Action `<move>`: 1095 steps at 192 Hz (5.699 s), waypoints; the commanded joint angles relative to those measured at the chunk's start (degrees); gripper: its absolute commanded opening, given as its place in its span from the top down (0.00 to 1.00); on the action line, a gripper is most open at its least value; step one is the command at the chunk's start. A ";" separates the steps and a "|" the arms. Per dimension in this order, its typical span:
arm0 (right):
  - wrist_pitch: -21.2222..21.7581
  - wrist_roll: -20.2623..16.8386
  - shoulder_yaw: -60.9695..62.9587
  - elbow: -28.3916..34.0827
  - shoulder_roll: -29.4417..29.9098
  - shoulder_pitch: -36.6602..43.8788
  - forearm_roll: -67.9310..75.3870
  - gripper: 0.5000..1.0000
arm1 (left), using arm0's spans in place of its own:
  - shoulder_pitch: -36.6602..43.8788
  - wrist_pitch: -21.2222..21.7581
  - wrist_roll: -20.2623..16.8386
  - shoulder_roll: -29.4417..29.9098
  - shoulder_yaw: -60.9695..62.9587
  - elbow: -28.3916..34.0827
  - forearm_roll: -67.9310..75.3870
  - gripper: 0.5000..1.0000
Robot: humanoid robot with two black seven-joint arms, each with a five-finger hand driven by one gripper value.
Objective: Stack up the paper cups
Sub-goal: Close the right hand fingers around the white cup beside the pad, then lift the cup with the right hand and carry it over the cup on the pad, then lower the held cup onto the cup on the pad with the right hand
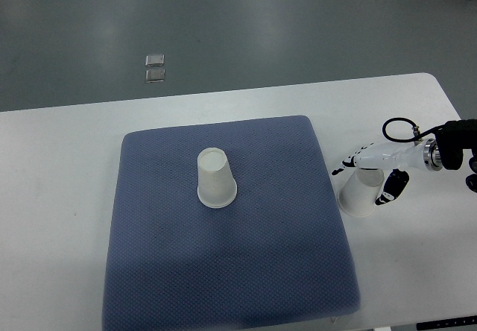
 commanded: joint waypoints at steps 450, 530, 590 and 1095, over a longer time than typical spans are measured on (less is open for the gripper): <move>4.85 2.10 -0.97 4.22 -3.03 11.65 1.14 0.66 | -0.02 -0.01 0.01 0.00 0.00 0.00 0.00 0.00; 18.13 2.10 -0.62 8.53 3.21 28.70 1.85 0.65 | -0.02 -0.01 0.01 0.00 0.00 0.00 0.00 0.00; 23.40 2.01 -0.53 8.27 13.94 36.70 4.57 0.65 | 0.07 -0.01 0.01 0.00 0.00 0.00 0.00 0.00; 19.54 1.22 1.58 -8.25 31.60 28.35 5.27 0.41 | 0.07 -0.01 0.01 0.00 0.00 0.00 0.00 0.00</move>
